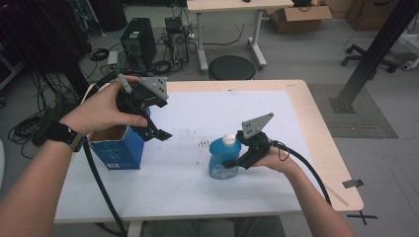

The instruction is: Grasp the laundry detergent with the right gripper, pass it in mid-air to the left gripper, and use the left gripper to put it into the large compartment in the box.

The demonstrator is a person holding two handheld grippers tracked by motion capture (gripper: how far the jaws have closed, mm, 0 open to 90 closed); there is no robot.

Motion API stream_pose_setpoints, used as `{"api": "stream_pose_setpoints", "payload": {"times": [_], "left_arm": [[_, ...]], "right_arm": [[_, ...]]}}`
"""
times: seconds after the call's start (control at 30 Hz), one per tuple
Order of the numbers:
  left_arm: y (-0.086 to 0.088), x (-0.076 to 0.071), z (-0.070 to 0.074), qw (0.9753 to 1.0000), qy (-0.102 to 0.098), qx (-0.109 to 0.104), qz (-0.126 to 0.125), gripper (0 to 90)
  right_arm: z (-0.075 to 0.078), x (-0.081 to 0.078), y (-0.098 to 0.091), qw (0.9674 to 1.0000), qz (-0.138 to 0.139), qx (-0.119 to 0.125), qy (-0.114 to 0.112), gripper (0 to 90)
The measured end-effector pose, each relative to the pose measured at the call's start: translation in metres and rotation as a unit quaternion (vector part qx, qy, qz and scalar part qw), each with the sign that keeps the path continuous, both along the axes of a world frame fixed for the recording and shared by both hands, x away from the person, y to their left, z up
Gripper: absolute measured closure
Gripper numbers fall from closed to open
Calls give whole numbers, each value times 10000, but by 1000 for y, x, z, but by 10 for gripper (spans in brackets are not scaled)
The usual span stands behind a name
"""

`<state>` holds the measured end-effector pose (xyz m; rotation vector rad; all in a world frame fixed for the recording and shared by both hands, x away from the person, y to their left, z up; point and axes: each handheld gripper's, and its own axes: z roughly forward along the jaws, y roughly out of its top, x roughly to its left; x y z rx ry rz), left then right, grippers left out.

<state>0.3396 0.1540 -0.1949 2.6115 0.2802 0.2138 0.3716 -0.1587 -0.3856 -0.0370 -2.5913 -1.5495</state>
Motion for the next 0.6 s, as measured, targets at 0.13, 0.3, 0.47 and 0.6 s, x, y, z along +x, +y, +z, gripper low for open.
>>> {"api": "stream_pose_setpoints", "payload": {"times": [0.13,0.3,0.47,0.6], "left_arm": [[-1,0,-1,10000,10,-12,8,33],[-2,0,-1,10000,8,-5,-1,33],[-1,0,-1,10000,18,-4,6,32],[-1,0,0,10000,12,8,-25,33]], "right_arm": [[-1,0,-1,10000,-22,-1,-7,298],[-1,0,0,10000,8,9,-20,330],[-1,0,0,10000,7,23,-11,339],[-1,-1,0,10000,28,32,-32,355]]}}
